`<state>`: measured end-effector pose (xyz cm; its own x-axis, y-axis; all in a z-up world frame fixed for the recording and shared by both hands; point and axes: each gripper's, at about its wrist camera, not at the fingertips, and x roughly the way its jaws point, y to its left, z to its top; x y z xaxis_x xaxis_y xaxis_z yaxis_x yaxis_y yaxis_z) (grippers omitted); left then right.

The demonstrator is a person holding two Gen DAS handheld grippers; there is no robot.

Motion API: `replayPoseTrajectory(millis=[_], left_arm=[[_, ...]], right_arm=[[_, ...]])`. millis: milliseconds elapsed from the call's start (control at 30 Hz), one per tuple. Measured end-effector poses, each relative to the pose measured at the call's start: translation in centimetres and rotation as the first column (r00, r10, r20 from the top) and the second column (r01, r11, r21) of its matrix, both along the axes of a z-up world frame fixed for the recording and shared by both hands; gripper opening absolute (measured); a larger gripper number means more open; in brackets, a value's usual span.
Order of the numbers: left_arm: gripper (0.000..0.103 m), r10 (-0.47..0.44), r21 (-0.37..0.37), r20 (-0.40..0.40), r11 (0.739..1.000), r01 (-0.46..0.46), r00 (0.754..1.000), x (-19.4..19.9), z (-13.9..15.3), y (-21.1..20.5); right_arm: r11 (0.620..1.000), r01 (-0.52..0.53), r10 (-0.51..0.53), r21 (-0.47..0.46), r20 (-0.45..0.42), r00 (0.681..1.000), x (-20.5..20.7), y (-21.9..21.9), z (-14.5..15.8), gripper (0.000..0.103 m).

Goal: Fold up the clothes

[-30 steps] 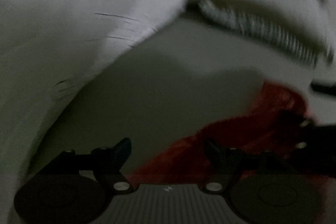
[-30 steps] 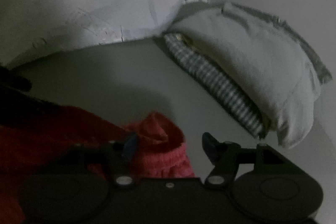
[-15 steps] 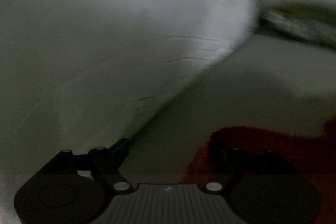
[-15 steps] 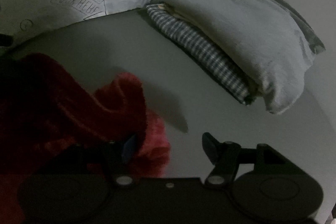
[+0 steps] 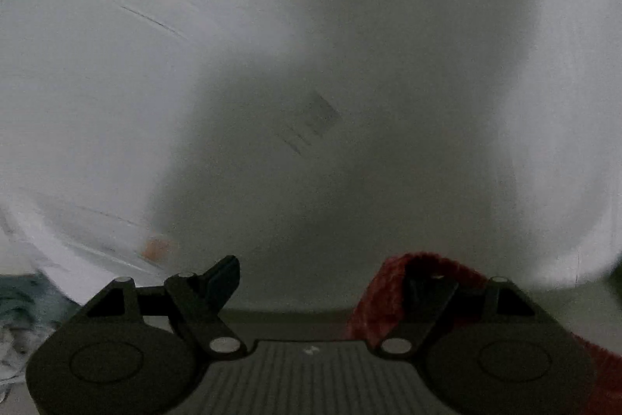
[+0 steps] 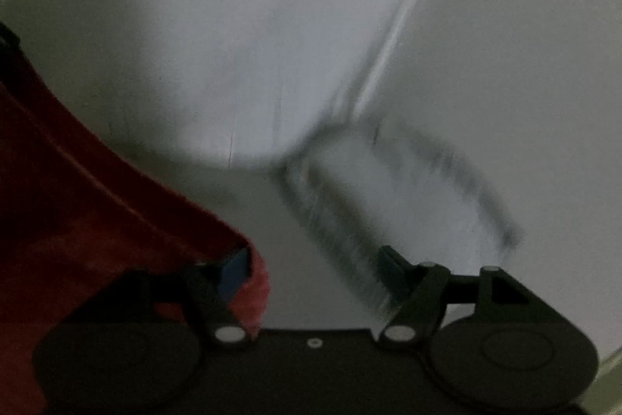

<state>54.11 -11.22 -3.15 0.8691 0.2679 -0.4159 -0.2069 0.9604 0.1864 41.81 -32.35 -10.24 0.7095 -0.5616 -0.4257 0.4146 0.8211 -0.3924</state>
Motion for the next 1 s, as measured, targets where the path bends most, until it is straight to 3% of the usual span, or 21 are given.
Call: replayPoseTrajectory(millis=[67, 133, 200, 267, 333, 433, 533, 667, 767, 833, 900, 933, 1000], left_arm=[[0.082, 0.028, -0.024, 0.109, 0.999, -0.026, 0.994, -3.7, 4.2, 2.9], [0.082, 0.053, -0.038, 0.215, 0.998, -0.046, 0.975, -7.2, 7.9, 5.3], [0.083, 0.086, -0.072, 0.327, 0.995, -0.066, 0.941, -11.2, 11.6, 7.3], [0.085, 0.121, -0.112, 0.434, 0.99, -0.08, 0.893, -15.7, 14.6, 9.1], [0.09, 0.151, -0.132, 0.528, 0.987, -0.095, 0.836, -20.3, 16.7, 10.9], [0.092, 0.171, -0.135, 0.585, 0.984, -0.113, 0.793, -25.7, 17.7, 12.5], [0.092, 0.208, -0.115, 0.59, 0.978, -0.174, 0.78, -29.6, 17.3, 12.5], [0.092, 0.247, -0.094, 0.549, 0.967, -0.235, 0.798, -34.2, 16.3, 12.5], [0.092, 0.276, -0.074, 0.453, 0.959, -0.273, 0.848, -36.3, 14.6, 11.7], [0.092, 0.298, -0.013, 0.323, 0.95, -0.31, 0.898, -36.6, 11.3, 10.8], [0.092, 0.315, 0.01, 0.175, 0.947, -0.321, 0.933, -36.5, 6.6, 10.6], [0.091, 0.316, 0.01, 0.08, 0.948, -0.317, 0.945, -36.2, 4.0, 10.7], [0.09, 0.31, -0.012, -0.095, 0.95, -0.313, 0.946, -35.5, -1.7, 10.9]], right_arm=[[0.998, -0.033, 0.039, -0.05, 0.126, 0.991, -1.7, 1.6, 3.3, 0.072], [0.994, -0.066, 0.085, -0.082, 0.256, 0.963, -3.6, 2.9, 7.1, 0.072], [0.988, -0.091, 0.131, -0.121, 0.386, 0.913, -5.9, 4.3, 11.0, 0.072], [0.981, -0.101, 0.173, -0.166, 0.512, 0.842, -8.9, 5.7, 14.7, 0.072], [0.973, -0.107, 0.206, -0.202, 0.573, 0.793, -11.3, 6.9, 16.4, 0.075], [0.96, -0.122, 0.257, -0.251, 0.626, 0.736, -14.6, 8.5, 18.0, 0.075], [0.945, -0.151, 0.306, -0.289, 0.627, 0.717, -18.0, 9.5, 17.5, 0.075], [0.922, -0.218, 0.374, -0.319, 0.59, 0.716, -22.1, 10.0, 16.8, 0.075], [0.916, -0.313, 0.398, -0.25, 0.482, 0.78, -22.5, 9.0, 13.3, 0.075], [0.909, -0.371, 0.417, -0.19, 0.4, 0.816, -22.6, 8.3, 10.8, 0.075], [0.898, -0.422, 0.439, -0.124, 0.315, 0.841, -22.8, 7.7, 8.3, 0.075], [0.892, -0.444, 0.451, -0.09, 0.272, 0.85, -22.8, 7.3, 7.1, 0.075], [0.876, -0.482, 0.476, -0.017, 0.185, 0.86, -23.0, 6.6, 4.6, 0.074]])
